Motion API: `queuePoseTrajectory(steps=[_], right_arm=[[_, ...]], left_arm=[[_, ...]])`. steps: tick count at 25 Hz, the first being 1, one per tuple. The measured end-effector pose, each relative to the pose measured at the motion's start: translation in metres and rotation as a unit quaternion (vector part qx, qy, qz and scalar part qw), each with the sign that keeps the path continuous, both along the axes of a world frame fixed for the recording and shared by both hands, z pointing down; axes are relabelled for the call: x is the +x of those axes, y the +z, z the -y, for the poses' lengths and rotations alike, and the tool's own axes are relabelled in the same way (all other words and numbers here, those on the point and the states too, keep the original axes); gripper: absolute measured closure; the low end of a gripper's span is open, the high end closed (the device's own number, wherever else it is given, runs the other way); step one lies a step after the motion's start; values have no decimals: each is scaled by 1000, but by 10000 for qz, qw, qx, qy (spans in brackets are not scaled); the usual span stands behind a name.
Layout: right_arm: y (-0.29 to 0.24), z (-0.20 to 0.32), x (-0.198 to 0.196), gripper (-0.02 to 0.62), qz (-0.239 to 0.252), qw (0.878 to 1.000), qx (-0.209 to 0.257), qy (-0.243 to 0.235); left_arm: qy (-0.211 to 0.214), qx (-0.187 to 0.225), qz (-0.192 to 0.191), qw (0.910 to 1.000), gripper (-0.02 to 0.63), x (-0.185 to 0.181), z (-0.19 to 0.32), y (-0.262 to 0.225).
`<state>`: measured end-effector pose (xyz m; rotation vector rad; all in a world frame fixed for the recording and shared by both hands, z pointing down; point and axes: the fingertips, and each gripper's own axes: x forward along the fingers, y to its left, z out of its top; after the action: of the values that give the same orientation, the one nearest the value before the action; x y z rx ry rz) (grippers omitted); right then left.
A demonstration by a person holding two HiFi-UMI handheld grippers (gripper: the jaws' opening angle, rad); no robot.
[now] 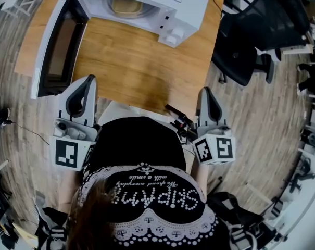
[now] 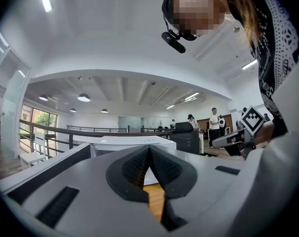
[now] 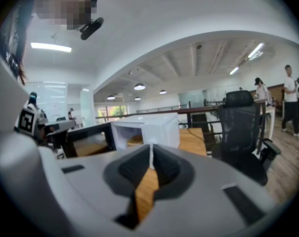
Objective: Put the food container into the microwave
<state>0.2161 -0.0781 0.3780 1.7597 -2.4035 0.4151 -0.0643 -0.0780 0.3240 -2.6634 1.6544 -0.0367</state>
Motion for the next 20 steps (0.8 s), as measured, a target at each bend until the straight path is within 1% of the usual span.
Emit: queuePoseTrajectory(steps=[4, 11, 15, 17, 20], right_arm=[[0, 1, 2, 555, 18, 10000, 32, 34], [2, 3, 2, 555, 82, 9999, 93, 88], [1, 2, 4, 555, 128, 9997, 128, 171], [1, 2, 3, 555, 139, 9997, 130, 173], [2, 0, 1, 555, 121, 9998, 129, 120]], left_arm=[[-49, -163, -32, 9998, 577, -3, -2, 4], [-110, -62, -127, 9998, 577, -6, 2, 0], [-143, -194, -92, 9997, 577, -9, 1, 4], [-109, -68, -127, 9998, 577, -8, 3, 0], [-34, -24, -181, 9998, 577, -4, 4, -4]])
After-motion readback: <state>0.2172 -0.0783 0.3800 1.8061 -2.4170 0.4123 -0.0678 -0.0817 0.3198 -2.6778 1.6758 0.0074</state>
